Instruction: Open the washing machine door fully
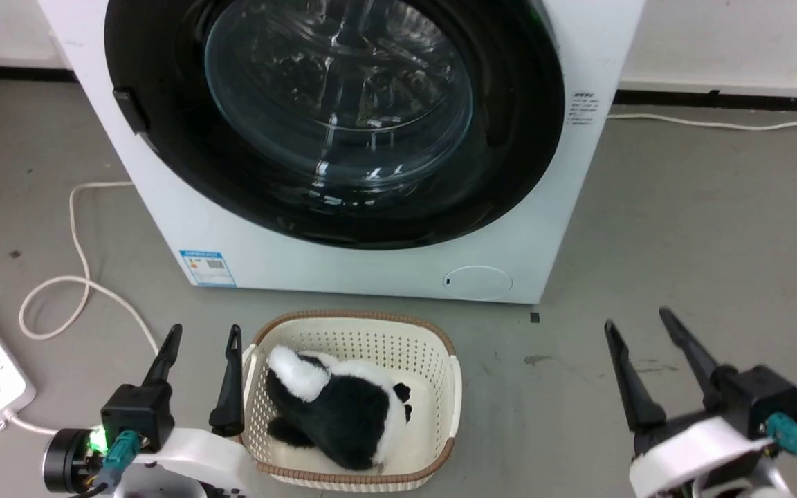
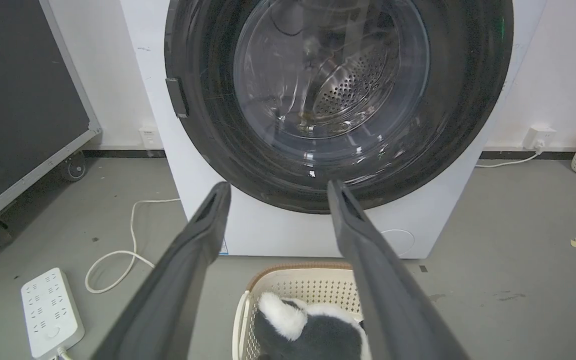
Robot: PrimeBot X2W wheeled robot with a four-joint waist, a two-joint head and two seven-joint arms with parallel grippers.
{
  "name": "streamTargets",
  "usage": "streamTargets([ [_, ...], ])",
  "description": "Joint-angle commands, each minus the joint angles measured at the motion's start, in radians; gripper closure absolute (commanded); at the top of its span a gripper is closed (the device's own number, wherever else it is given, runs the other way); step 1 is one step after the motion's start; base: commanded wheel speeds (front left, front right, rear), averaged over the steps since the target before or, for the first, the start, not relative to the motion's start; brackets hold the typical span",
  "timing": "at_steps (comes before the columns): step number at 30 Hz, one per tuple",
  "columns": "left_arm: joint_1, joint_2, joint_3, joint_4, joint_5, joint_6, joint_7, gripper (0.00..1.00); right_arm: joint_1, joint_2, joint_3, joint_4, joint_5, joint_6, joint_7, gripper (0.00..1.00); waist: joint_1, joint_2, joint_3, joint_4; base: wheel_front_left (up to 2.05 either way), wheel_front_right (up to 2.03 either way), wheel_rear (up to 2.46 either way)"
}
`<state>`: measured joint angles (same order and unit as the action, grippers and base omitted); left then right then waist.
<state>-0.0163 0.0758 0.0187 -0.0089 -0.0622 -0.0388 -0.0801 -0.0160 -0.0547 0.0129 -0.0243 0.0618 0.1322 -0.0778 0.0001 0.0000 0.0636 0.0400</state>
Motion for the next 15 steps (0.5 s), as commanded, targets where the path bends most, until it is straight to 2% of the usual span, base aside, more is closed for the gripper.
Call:
streamTargets([
  [1,-0.009,0.006,0.006,-0.008,-0.010,-0.008,-0.011,0.00,-0.034,0.002,0.004,-0.009,0.005,-0.001,-0.013,0.12,-0.0001,0.0000,0.012,0.007,0.00,0.00,0.00],
  [2,-0.011,0.007,0.007,-0.009,-0.013,-0.009,-0.013,0.00,-0.044,0.002,0.006,-0.008,0.005,-0.001,-0.016,0.64,-0.0001,0.0000,0.017,0.010,0.00,0.00,0.00],
  [3,-0.013,0.009,0.008,-0.010,-0.016,-0.010,-0.015,0.00,-0.054,0.002,0.008,-0.006,0.005,-0.001,-0.018,1.00,-0.0001,0.0000,0.022,0.013,0.00,0.00,0.00],
  [8,-0.025,0.016,0.011,-0.015,-0.033,-0.015,-0.026,0.00,-0.110,0.002,0.006,0.005,0.028,-0.001,-0.022,1.00,-0.0001,0.0000,0.047,0.028,0.00,0.00,0.00],
  [15,-0.049,0.031,0.027,-0.014,-0.064,-0.025,-0.045,0.00,-0.248,0.002,-0.028,0.060,0.137,-0.001,0.003,1.00,-0.0001,0.0000,0.097,0.057,0.00,0.00,0.00],
])
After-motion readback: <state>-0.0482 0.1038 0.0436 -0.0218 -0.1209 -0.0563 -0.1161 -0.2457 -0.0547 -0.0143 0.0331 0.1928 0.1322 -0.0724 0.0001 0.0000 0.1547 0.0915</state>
